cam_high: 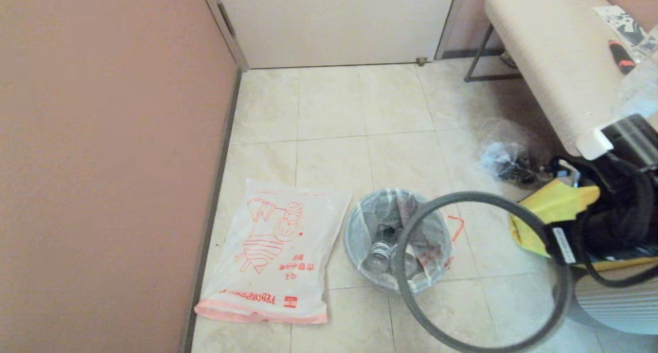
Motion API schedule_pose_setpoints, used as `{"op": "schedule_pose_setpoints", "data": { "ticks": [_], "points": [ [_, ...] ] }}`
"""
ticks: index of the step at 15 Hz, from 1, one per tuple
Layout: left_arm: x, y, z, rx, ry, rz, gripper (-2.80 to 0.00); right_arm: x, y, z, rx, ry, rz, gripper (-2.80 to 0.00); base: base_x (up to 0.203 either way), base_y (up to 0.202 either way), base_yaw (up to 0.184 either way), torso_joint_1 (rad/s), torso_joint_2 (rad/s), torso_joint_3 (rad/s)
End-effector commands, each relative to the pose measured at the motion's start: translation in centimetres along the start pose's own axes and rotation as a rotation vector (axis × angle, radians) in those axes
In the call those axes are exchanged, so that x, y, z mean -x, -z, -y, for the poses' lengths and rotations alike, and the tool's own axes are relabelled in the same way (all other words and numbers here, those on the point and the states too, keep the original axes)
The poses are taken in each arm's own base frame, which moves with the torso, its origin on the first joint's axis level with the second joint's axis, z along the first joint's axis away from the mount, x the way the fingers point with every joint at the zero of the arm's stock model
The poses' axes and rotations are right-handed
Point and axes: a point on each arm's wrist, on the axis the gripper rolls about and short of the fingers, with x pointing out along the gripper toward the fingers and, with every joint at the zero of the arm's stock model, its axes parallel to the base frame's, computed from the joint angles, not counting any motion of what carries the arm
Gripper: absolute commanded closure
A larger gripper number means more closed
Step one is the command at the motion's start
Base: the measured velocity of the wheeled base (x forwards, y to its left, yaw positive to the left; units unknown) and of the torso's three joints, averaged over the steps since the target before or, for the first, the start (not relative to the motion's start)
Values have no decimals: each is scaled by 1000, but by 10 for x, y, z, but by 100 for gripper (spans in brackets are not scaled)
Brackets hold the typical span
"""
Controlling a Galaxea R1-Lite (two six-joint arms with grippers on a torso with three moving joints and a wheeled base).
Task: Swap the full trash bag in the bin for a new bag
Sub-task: Place the trash can ring on the floor
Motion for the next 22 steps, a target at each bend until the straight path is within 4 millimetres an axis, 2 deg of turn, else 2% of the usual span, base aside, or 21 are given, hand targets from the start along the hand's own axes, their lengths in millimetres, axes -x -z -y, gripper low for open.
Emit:
{"op": "schedule_pose_setpoints", "data": {
  "ticks": [1, 4, 7, 10, 18, 20, 22],
  "points": [
    [0, 0, 0, 0, 0, -1, 0, 9, 35, 34, -74, 81, -51, 0, 0, 0, 0, 0, 0, 0],
    [0, 0, 0, 0, 2, -2, 0, -11, 52, 66, -145, 195, -167, 0, 0, 0, 0, 0, 0, 0],
    [0, 0, 0, -1, 0, -1, 0, -48, 49, 79, -122, 237, -279, 0, 0, 0, 0, 0, 0, 0],
    [0, 0, 0, 0, 0, -2, 0, -103, 42, 78, -106, 235, -353, 0, 0, 0, 0, 0, 0, 0],
    [0, 0, 0, 0, 0, 0, 0, -294, 27, 70, 34, 211, -353, 0, 0, 0, 0, 0, 0, 0],
    [0, 0, 0, 0, 0, -1, 0, -332, 18, 68, 50, 211, -329, 0, 0, 0, 0, 0, 0, 0],
    [0, 0, 0, -1, 0, -2, 0, -357, 22, 67, 75, 207, -343, 0, 0, 0, 0, 0, 0, 0]
  ]
}}
